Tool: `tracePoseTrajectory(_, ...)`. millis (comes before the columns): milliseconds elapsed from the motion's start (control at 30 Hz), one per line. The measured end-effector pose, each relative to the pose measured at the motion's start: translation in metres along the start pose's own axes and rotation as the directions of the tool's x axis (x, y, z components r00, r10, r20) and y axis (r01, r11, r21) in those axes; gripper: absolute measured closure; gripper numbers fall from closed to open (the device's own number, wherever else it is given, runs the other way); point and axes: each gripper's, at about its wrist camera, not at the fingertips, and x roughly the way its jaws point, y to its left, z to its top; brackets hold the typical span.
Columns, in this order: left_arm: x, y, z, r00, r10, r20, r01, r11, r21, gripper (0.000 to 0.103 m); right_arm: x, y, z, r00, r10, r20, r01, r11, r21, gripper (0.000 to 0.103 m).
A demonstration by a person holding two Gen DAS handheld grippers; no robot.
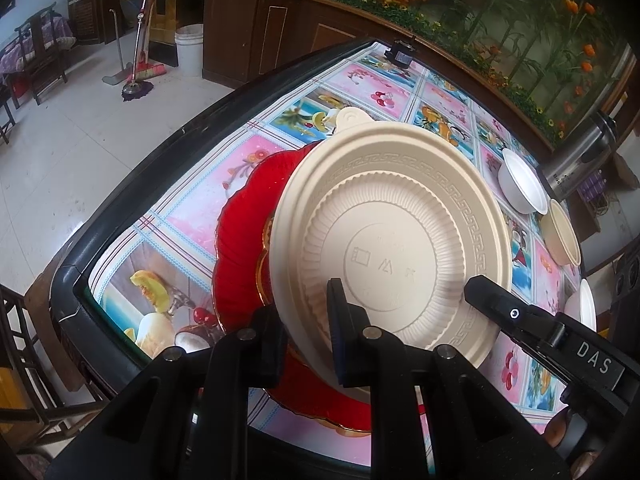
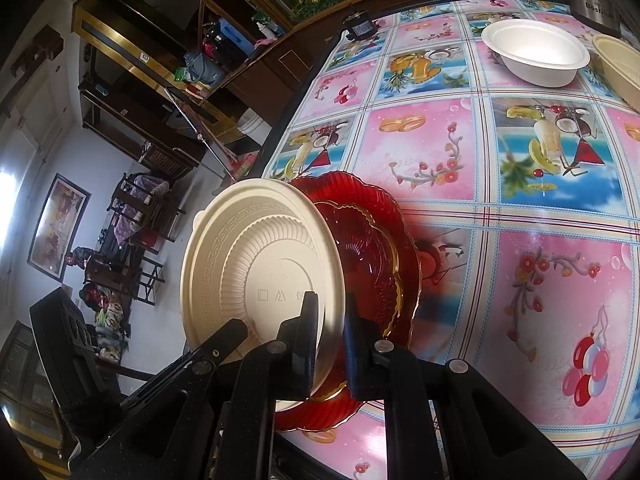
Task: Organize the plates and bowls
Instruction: 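Hold the beige plate with the left tool above the red plates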
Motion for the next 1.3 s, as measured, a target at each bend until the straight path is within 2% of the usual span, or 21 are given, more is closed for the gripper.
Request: tracePoseTrajectory(1300,0.01,-0.002,0.0,1.0,0.016,-0.019,-0.016,1.0,0.005,0.087,0.006,-0.005,-0.004,1.0,-0.003,-0.018,0.003,1.0,0.013,0.092)
